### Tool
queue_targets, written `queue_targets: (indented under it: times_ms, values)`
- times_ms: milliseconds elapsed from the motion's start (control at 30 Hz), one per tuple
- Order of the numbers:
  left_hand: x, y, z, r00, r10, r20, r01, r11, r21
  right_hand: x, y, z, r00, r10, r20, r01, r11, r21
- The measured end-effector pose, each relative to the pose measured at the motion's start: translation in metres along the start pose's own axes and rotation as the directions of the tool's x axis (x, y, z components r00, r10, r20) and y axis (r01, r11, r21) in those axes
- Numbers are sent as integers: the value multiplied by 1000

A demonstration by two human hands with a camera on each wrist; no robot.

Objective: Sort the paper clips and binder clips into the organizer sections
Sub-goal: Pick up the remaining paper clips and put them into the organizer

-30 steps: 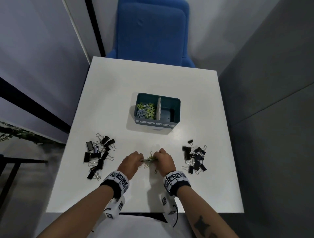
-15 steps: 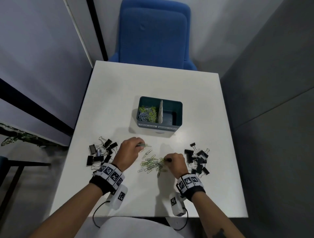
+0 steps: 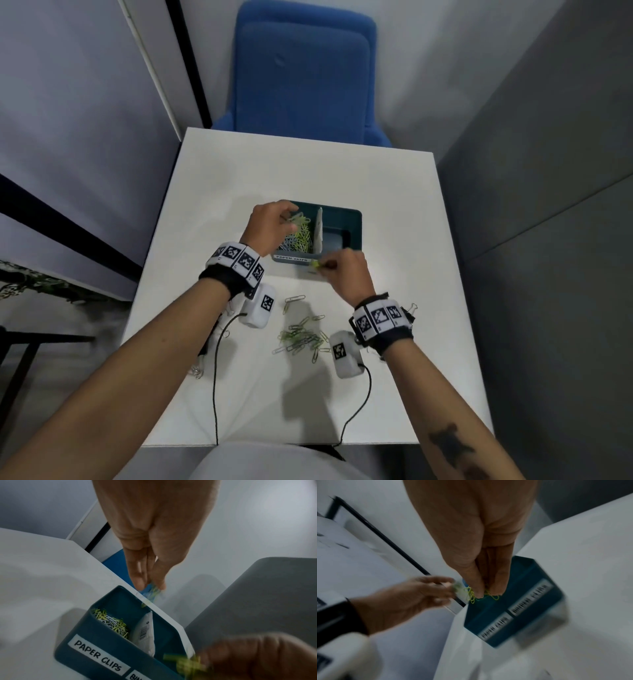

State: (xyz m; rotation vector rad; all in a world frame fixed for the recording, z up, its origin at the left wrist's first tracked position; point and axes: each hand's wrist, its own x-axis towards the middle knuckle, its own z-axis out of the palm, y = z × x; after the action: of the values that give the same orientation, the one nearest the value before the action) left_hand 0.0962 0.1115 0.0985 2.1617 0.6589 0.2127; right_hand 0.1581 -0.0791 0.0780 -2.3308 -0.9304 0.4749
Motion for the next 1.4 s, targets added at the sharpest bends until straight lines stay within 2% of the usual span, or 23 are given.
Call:
queue_targets:
  times_ms: [33,133,233,333,467,567,667,733,800,900,967,1067,1167,1267,1400]
  values:
    - [-1,-4,2,999,-23,22,23,1000,18,10,-7,-4,1000,-21,-9,20,1000,-19]
    - [-17,-16,7,999,-30,-11,31,996,79,39,-26,-12,996,-65,-57,62,997,-38]
    - [-39,-38,20,998,-55,13,52,987,153,62,-41,-17,996,-63,-64,61,998,-32]
    - [-59,-62,39,984,-115,136,82,971,223,70,-43,-17,998,-57,-30,55,996,-67]
    - [-85,-84,70,922,-190,336,44,916,398,52,-21,-1,993,-115,-36,111,988,-105]
    - [-106,-97,96,861,-202,467,-50,880,473,22,11,19,994,-55,97,69,986,-152]
    - [-127,-101,115,825,-143,547,-224,806,548,-11,50,38,946,135,294,-58,965,-257]
    - [-140,-101,123,820,-88,566,-293,785,546,-31,69,50,920,212,330,-100,940,-325]
    - [-150,-105,126,817,9,577,-363,784,503,-49,76,63,920,204,336,-81,935,-344]
    - [-161,-114,127,778,152,609,-474,779,412,-73,70,84,918,111,382,23,944,-330]
    - [-165,-118,121,785,223,578,-492,791,363,-81,68,94,914,55,402,71,954,-292]
    - [-170,-123,108,841,214,496,-419,838,349,-85,72,95,925,35,378,47,978,-205]
    - [-178,-123,95,888,72,455,-250,904,346,-93,85,86,959,68,274,-20,984,-175]
    - [-180,-119,91,883,-87,462,-87,935,343,-103,95,82,952,140,271,-103,984,-149]
    - [-174,-115,104,890,-142,434,-22,936,351,-102,90,92,948,179,263,-147,979,-138]
